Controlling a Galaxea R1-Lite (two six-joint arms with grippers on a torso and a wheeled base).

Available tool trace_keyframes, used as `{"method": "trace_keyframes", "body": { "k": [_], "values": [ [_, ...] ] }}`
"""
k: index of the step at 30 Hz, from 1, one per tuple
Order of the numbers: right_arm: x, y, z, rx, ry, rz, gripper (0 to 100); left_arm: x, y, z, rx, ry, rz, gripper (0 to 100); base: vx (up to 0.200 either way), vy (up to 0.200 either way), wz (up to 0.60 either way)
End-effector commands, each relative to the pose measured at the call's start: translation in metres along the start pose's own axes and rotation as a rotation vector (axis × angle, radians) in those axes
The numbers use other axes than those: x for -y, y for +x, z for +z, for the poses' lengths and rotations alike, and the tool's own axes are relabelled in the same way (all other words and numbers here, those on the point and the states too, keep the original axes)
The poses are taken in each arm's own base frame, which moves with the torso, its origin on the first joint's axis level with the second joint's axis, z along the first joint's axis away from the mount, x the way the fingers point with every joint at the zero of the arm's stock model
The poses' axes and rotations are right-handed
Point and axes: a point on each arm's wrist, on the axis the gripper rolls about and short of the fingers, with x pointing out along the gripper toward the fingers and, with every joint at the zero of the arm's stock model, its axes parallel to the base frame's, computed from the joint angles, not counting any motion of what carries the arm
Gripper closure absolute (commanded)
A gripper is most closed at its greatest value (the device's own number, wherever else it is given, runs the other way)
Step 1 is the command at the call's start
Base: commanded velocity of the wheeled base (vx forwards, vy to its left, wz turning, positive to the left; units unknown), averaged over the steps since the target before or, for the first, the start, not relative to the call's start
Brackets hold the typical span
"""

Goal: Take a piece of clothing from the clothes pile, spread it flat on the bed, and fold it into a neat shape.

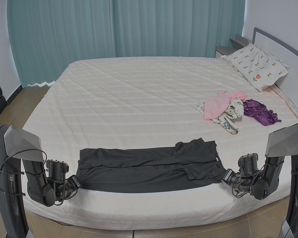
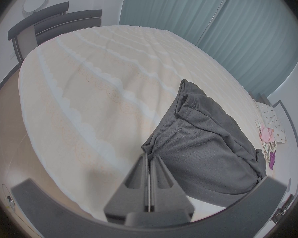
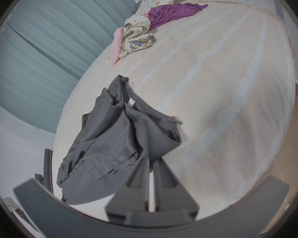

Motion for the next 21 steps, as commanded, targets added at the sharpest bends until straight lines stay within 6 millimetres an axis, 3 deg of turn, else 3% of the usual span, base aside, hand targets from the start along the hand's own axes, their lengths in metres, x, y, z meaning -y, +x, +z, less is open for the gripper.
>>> {"method": "trace_keyframes", "body": {
  "k": [1,21],
  "values": [
    [0.005,-0.007,0.002,0.0,0.002,-0.015,100,-0.003,-0.002,-0.002,-0.011,0.005,0.011,100,0.0,0.0,0.0],
    [0.016,-0.016,-0.001,-0.032,-0.064,-0.057,100,-0.014,-0.011,-0.008,-0.052,0.079,0.051,100,0.0,0.0,0.0]
  ]
}}
